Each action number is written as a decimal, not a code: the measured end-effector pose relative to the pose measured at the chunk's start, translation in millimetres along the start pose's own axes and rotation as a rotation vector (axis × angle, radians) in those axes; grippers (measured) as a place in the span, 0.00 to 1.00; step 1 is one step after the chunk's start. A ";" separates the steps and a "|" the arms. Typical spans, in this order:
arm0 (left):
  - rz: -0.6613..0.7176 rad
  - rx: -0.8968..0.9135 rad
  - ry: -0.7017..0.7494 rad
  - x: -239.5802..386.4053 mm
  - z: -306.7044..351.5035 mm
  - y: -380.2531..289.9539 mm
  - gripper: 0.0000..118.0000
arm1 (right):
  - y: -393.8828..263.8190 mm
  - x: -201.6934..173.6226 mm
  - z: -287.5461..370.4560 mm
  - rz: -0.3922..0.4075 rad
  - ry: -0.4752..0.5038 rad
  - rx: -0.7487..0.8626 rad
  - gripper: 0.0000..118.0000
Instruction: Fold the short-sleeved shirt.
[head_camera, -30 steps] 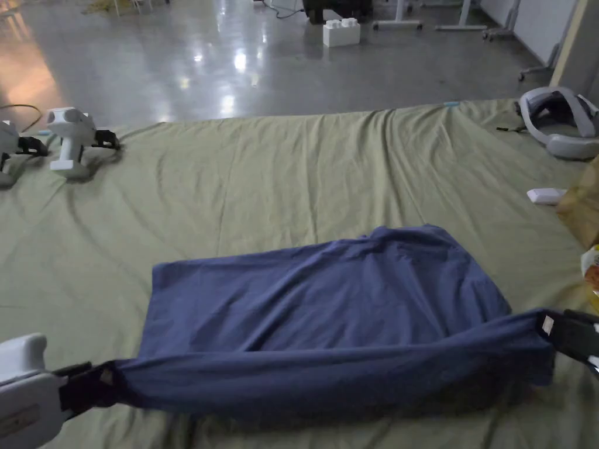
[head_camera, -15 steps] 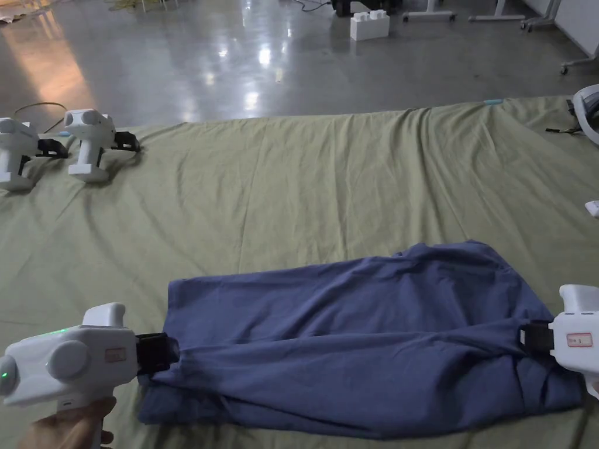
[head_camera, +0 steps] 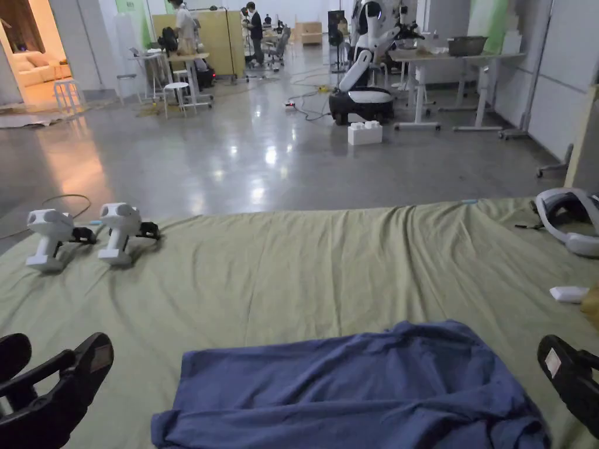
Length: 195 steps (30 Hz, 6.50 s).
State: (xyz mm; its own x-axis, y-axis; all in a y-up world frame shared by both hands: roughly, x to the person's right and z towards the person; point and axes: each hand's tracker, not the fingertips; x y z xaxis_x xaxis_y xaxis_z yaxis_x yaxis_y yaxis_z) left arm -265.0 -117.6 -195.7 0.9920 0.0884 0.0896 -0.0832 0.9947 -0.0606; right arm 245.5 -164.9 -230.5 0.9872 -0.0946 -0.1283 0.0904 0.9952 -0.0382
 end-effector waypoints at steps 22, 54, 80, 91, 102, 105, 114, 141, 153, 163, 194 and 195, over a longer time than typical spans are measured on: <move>0.029 -0.044 -0.051 2.2 47.3 -28.6 0.01 | -20.3 -49.9 50.9 0.000 0.011 -0.105 0.02; -0.004 -0.918 0.163 -59.0 -244.0 -270.3 0.07 | -111.8 21.6 -22.9 -0.169 -0.048 -0.489 0.14; 0.155 -0.790 0.088 -84.3 -189.9 -197.1 0.05 | -152.5 63.9 -157.9 0.102 -0.300 -0.745 0.08; 0.137 -0.875 0.106 -86.2 -64.3 -198.5 0.05 | -148.0 44.0 -33.0 0.050 -0.281 -0.822 0.08; 0.155 -0.826 0.100 -89.7 -41.5 -209.4 0.67 | -177.6 61.7 -22.9 0.023 -0.265 -0.835 0.62; 0.021 -0.618 0.105 -71.3 -21.3 -164.2 0.67 | -139.3 60.0 -2.0 -0.032 -0.173 -0.634 0.71; -0.067 0.227 -0.013 13.8 93.7 -9.7 0.87 | -1.7 -28.5 91.7 0.094 -0.064 0.089 0.87; 0.145 -0.413 -0.067 -39.5 -73.5 -69.1 0.01 | -23.2 -71.9 43.7 0.117 0.126 -0.120 0.04; 0.121 -0.943 0.124 -104.8 -282.0 -202.6 0.66 | -89.5 -25.8 24.2 -0.031 0.054 -0.416 0.04; 0.091 -1.008 0.141 -105.7 -306.3 -236.5 0.18 | -112.4 -10.0 17.3 -0.062 0.002 -0.533 0.04; 0.001 -1.185 0.069 -83.0 -321.0 -226.3 0.06 | -199.9 93.3 -312.8 0.027 -0.115 -1.103 0.04; -0.009 -1.141 0.069 -82.1 -316.2 -220.6 0.06 | -195.7 96.3 -308.3 -0.013 -0.110 -1.091 0.03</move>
State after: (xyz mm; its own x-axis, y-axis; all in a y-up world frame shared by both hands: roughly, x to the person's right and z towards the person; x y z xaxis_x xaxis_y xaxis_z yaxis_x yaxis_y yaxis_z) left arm -298.3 -360.9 -504.1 0.9982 0.0434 0.0417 0.0230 0.3639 -0.9311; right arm 282.4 -376.8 -540.9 0.9983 -0.0482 -0.0340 -0.0099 0.4304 -0.9026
